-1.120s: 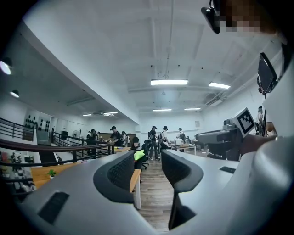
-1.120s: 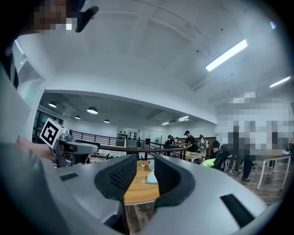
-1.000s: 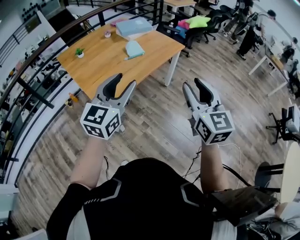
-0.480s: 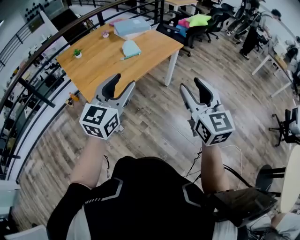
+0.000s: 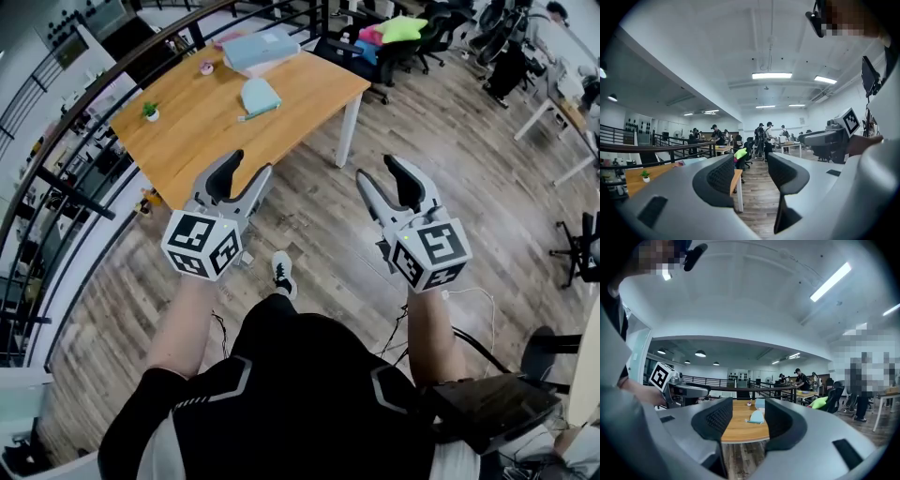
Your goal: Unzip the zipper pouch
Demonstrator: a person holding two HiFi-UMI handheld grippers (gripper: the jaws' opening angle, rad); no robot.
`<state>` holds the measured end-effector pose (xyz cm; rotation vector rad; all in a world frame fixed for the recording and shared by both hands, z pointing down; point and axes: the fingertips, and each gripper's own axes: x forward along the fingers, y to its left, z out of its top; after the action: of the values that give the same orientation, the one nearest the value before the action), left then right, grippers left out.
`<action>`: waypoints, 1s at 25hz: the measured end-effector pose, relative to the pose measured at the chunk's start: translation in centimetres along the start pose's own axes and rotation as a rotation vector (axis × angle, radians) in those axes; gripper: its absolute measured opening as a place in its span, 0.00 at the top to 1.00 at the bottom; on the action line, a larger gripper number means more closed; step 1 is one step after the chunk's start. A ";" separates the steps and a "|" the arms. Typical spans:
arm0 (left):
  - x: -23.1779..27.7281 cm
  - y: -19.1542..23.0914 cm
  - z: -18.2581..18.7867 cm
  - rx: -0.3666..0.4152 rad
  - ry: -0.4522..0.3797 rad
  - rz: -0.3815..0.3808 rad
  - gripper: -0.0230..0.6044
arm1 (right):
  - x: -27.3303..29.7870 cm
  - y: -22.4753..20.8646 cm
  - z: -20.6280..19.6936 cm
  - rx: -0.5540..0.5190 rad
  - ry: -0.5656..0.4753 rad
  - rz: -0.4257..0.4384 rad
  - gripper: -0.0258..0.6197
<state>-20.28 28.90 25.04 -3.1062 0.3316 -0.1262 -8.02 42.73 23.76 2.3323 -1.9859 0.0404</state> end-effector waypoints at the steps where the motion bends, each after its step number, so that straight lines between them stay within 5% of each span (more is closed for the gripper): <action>1: 0.8 0.7 -0.2 -0.001 -0.004 -0.005 0.59 | 0.9 -0.4 -0.2 -0.003 0.003 -0.004 0.62; 9: 7.7 9.8 0.9 -0.012 -0.055 -0.004 0.59 | 10.8 -3.8 0.6 -0.047 0.044 -0.012 0.62; 25: 17.4 25.9 -0.2 -0.051 -0.013 0.021 0.59 | 30.2 -7.4 1.9 -0.071 0.085 0.054 0.63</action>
<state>-8.82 -0.13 25.94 -3.1511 0.3735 -0.0992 4.05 14.02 23.65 2.1963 -1.9760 0.0708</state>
